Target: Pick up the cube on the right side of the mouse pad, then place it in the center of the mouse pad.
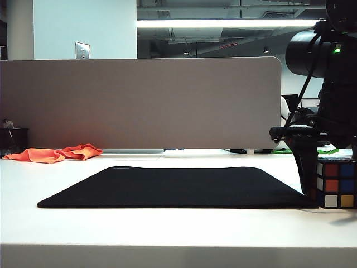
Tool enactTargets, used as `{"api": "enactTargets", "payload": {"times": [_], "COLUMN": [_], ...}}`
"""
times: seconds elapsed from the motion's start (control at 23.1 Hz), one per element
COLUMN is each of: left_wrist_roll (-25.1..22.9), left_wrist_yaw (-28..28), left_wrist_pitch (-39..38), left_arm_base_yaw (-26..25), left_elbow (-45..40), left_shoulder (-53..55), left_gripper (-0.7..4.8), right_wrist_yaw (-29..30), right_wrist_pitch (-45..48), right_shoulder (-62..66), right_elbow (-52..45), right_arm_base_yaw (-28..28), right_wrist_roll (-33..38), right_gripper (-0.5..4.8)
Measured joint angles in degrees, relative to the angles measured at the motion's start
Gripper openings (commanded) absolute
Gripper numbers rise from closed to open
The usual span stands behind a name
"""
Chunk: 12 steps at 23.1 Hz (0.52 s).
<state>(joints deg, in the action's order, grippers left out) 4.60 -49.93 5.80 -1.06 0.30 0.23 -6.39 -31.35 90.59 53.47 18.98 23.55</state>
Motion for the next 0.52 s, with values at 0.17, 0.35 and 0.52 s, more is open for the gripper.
{"api": "enactTargets", "payload": {"times": [0.17,0.35,0.52], "left_wrist_roll": [0.0,0.0,0.0], "left_wrist_yaw": [0.0,0.0,0.0], "left_wrist_pitch": [0.0,0.0,0.0], "left_arm_base_yaw": [0.0,0.0,0.0], "left_elbow": [0.0,0.0,0.0], "left_shoulder": [0.0,0.0,0.0], "left_gripper": [-0.06,-0.06,-0.06], "right_wrist_yaw": [0.0,0.0,0.0], "right_wrist_pitch": [0.0,0.0,-0.1], "right_shoulder": [0.0,0.0,0.0], "right_elbow": [0.0,0.0,0.2], "right_arm_base_yaw": [0.0,0.0,0.0], "right_wrist_roll": [0.0,0.0,0.0], "right_gripper": [2.09,2.10,2.10]}}
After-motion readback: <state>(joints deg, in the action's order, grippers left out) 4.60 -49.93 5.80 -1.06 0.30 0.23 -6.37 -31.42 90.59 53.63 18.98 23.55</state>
